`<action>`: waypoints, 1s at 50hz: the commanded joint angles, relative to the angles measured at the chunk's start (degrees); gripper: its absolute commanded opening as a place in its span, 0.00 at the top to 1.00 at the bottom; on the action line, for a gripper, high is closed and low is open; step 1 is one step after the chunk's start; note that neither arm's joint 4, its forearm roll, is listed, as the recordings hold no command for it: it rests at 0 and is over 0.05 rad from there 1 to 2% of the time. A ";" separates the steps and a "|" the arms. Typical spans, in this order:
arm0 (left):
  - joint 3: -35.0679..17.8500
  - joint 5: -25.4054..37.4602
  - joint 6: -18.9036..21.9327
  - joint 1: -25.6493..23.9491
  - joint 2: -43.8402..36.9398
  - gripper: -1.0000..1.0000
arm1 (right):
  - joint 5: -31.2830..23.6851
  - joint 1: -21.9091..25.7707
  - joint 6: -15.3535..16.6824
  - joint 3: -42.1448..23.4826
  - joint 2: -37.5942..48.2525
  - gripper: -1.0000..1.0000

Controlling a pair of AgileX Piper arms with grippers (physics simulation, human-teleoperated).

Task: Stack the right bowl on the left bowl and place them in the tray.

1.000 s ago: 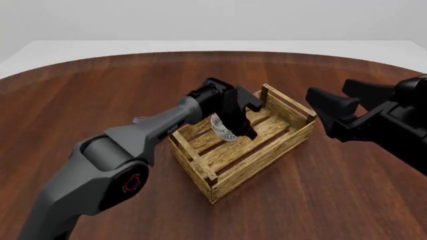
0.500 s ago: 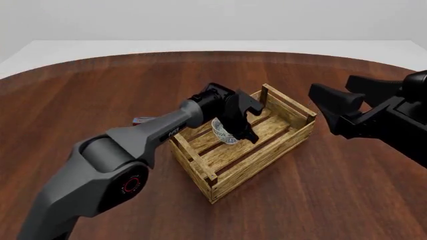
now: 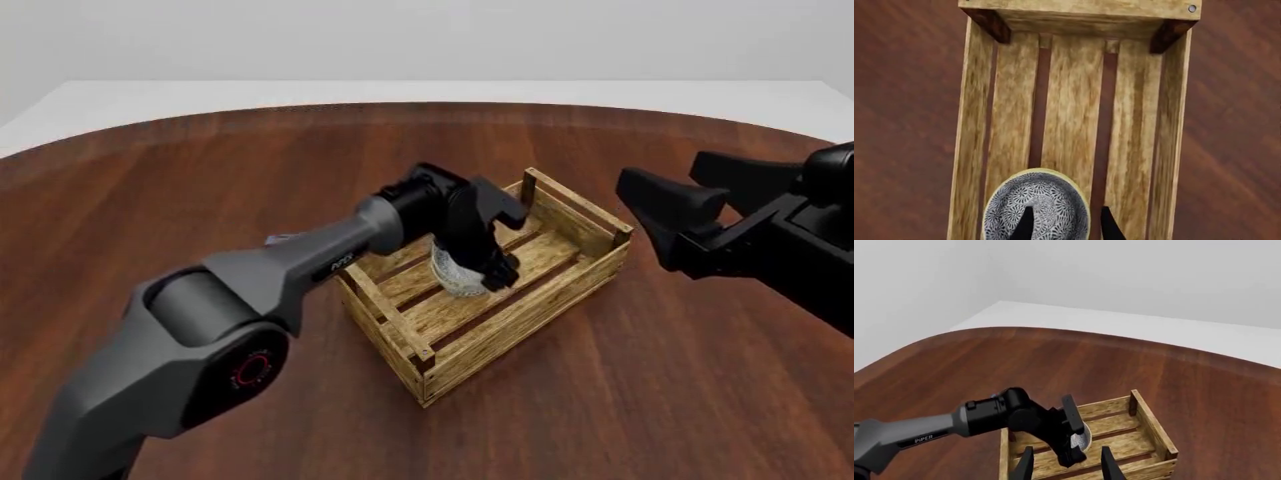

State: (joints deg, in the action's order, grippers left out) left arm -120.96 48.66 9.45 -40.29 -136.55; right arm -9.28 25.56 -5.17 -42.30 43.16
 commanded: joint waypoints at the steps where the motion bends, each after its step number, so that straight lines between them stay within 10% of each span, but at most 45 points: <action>1: 4.21 -0.88 -2.44 1.97 2.97 0.00 | 0.80 0.87 0.28 0.33 1.11 0.00; 50: 24.51 -12.24 -0.20 12.06 30.35 0.00 | 1.40 1.45 0.52 0.48 2.41 0.00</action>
State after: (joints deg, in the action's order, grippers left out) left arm -106.23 41.41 13.11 -31.81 -113.96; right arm -8.86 26.07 -4.93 -42.12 43.92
